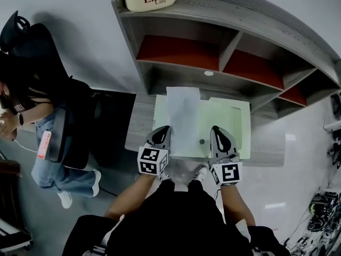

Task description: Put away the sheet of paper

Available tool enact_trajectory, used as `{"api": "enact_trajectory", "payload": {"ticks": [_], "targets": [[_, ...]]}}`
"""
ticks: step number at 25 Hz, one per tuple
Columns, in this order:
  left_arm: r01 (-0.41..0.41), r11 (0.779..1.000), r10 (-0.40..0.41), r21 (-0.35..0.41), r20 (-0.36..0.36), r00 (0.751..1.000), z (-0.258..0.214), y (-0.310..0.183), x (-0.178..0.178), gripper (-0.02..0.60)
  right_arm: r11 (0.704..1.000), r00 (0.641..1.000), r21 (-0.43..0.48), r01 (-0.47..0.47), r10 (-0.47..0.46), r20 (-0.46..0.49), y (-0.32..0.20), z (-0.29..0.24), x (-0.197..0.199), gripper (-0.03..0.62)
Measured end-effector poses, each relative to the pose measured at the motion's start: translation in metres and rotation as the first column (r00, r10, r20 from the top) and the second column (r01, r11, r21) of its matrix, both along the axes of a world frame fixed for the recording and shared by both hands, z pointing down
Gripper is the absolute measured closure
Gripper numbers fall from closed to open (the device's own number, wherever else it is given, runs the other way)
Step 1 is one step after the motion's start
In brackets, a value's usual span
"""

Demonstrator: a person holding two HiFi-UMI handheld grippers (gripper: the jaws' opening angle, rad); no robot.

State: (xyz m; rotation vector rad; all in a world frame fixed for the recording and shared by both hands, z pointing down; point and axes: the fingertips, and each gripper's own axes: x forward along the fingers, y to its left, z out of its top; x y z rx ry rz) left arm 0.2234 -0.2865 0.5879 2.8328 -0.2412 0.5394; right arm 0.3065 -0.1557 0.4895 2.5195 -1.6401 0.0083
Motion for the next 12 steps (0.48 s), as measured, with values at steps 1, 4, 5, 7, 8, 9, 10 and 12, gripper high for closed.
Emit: {"api": "enact_trajectory", "payload": {"ticks": [1,4,5,7,8,9,10,12], "targets": [[0.006,1.0,-0.006,-0.007,0.032,0.999,0.013,-0.003,0.0,0.575,1.0,1.0,-0.006,-0.002,0.002,0.008,0.003,0.004,0.002,0.571],[0.025,1.0,-0.022,-0.016,0.128,0.991,0.05,-0.013,0.001,0.575,1.0,1.0,-0.027,-0.001,0.002,0.026,0.009,0.014,0.006,0.571],[0.029,0.999,-0.027,-0.015,0.158,0.987,0.061,-0.017,0.002,0.575,0.999,1.0,-0.033,0.0,0.001,0.03,0.01,0.017,0.007,0.571],[0.033,0.999,-0.031,-0.008,0.212,0.977,0.082,-0.023,0.002,0.575,0.999,0.999,-0.044,0.004,-0.002,0.039,0.012,0.023,0.008,0.571],[0.034,0.999,-0.032,-0.005,0.237,0.971,0.091,-0.026,0.002,0.575,0.999,0.999,-0.049,0.007,-0.005,0.043,0.012,0.026,0.007,0.571],[0.034,0.999,-0.032,-0.005,0.26,0.965,0.099,-0.028,0.002,0.575,0.999,0.999,-0.053,0.01,-0.007,0.047,0.012,0.028,0.007,0.571],[0.034,0.999,-0.031,-0.005,0.28,0.959,0.107,-0.029,0.001,0.575,0.998,0.999,-0.056,0.014,-0.011,0.05,0.011,0.031,0.006,0.571],[0.032,0.999,-0.03,-0.004,0.312,0.95,0.118,-0.03,0.001,0.575,0.998,0.998,-0.06,0.021,-0.018,0.054,0.011,0.035,0.005,0.571]]}}
